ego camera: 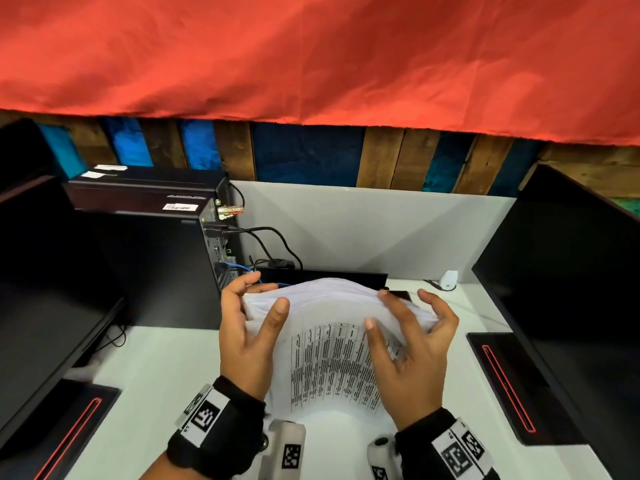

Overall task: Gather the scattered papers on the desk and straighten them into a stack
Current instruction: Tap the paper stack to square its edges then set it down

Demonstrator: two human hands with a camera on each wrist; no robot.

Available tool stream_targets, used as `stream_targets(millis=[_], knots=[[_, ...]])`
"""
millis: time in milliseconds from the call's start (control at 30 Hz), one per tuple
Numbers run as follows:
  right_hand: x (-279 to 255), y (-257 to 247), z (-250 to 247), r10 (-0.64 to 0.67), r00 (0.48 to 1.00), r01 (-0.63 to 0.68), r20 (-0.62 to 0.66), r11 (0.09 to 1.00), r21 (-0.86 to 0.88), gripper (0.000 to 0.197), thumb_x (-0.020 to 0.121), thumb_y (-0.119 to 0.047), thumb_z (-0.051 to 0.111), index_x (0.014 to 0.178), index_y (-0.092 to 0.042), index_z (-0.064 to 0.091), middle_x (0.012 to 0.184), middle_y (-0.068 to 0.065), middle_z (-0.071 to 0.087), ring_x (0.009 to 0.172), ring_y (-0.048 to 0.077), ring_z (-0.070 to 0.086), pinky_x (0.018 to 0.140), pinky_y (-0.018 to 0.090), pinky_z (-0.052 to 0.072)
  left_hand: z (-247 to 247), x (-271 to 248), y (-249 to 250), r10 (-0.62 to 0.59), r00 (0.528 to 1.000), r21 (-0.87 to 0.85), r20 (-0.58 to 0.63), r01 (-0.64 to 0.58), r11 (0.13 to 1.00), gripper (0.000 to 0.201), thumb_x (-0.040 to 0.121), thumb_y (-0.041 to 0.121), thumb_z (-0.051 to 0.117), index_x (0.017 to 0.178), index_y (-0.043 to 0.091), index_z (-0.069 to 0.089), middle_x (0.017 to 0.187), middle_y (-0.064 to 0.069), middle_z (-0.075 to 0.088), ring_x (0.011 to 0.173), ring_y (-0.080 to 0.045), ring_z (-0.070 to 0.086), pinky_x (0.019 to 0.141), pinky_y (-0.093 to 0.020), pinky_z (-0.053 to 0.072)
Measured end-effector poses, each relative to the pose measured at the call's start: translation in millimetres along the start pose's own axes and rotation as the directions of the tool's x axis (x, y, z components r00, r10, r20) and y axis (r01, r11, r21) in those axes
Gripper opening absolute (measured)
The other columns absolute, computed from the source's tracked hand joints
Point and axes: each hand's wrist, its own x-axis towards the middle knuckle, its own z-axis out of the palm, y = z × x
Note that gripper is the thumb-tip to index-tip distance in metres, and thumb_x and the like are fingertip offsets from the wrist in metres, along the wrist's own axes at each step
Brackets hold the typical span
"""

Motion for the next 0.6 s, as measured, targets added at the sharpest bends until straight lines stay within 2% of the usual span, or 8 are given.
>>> stream_targets(millis=[67,133,167,233,333,433,533,600], knots=[[4,0,0,0.045,0.999,-0.044,-0.024,0.998,0.046,0.035,0.079,-0.027,0.075,0.113,-0.032,0.067,0.130,-0.002,0.032,0.102,-0.010,0.047,0.083,0.002,0.044,1,-1,1,0.004,1.000,0.007,0.009,-0.004,1.000,0.079,0.059,0.074,0.064,0.120,0.026,0.047,0.109,-0.003,0.065,0.098,-0.009,0.065,0.082,-0.019,0.051],[4,-2,1,-0.013,1.000,0.013,-0.001,1.000,0.028,0.031,0.080,-0.031,0.071,0.111,-0.033,0.068,0.129,0.000,0.036,0.105,0.002,0.049,0.086,0.008,0.046,1,-3,2,0.019,1.000,0.043,0.021,-0.020,0.999,0.073,0.063,0.068,0.066,0.121,0.027,0.050,0.109,-0.001,0.064,0.101,-0.008,0.063,0.085,-0.020,0.050],[3,-2,1,-0.045,0.999,0.045,-0.002,0.999,0.015,0.029,0.080,-0.031,0.071,0.109,-0.032,0.070,0.128,0.002,0.038,0.105,0.002,0.048,0.087,0.004,0.042,2,-4,2,0.025,0.999,0.072,0.021,-0.026,0.997,0.064,0.066,0.063,0.067,0.119,0.029,0.053,0.110,0.000,0.063,0.102,-0.008,0.063,0.086,-0.019,0.049],[3,-2,2,-0.033,0.999,0.034,-0.044,0.999,0.021,0.029,0.079,-0.024,0.073,0.108,-0.029,0.070,0.124,0.004,0.040,0.101,-0.010,0.045,0.083,-0.003,0.036,4,-4,2,0.027,1.000,0.155,-0.010,-0.025,0.988,0.039,0.075,0.048,0.066,0.110,0.031,0.060,0.108,0.003,0.065,0.104,-0.011,0.062,0.090,-0.026,0.049],[2,1,4,0.009,0.998,-0.005,-0.065,0.998,0.065,0.034,0.079,-0.018,0.075,0.110,-0.031,0.067,0.122,0.002,0.039,0.095,-0.015,0.047,0.079,-0.003,0.039,6,4,2,-0.005,0.992,0.156,-0.123,0.024,0.987,0.010,0.084,0.027,0.063,0.088,0.019,0.067,0.093,0.003,0.068,0.091,-0.007,0.062,0.085,-0.028,0.048],[-2,6,6,0.043,0.997,-0.033,-0.061,0.988,0.151,0.042,0.081,-0.025,0.073,0.118,-0.040,0.061,0.122,-0.007,0.036,0.105,-0.008,0.048,0.085,0.008,0.045,4,12,1,-0.087,0.977,0.030,-0.195,0.094,0.995,0.009,0.088,0.015,0.057,0.085,0.016,0.066,0.089,0.003,0.066,0.084,-0.007,0.059,0.081,-0.025,0.043],[-7,13,7,0.097,0.995,-0.089,-0.033,0.975,0.203,0.071,0.077,-0.027,0.073,0.131,-0.056,0.037,0.125,-0.007,0.039,0.120,0.000,0.045,0.100,0.011,0.038,-3,13,-7,-0.118,0.982,-0.070,-0.147,0.109,0.992,0.013,0.086,0.028,0.056,0.098,0.026,0.061,0.102,0.001,0.063,0.093,-0.011,0.060,0.083,-0.027,0.048],[-9,19,8,0.218,0.975,-0.219,0.040,0.917,0.334,0.095,0.072,-0.021,0.081,0.137,-0.057,0.022,0.139,-0.003,0.041,0.133,0.010,0.041,0.113,0.031,0.034,-10,7,-14,-0.118,0.992,-0.101,-0.039,0.114,0.988,0.032,0.085,0.037,0.060,0.112,0.022,0.054,0.104,0.005,0.062,0.092,-0.003,0.062,0.080,-0.017,0.051]])
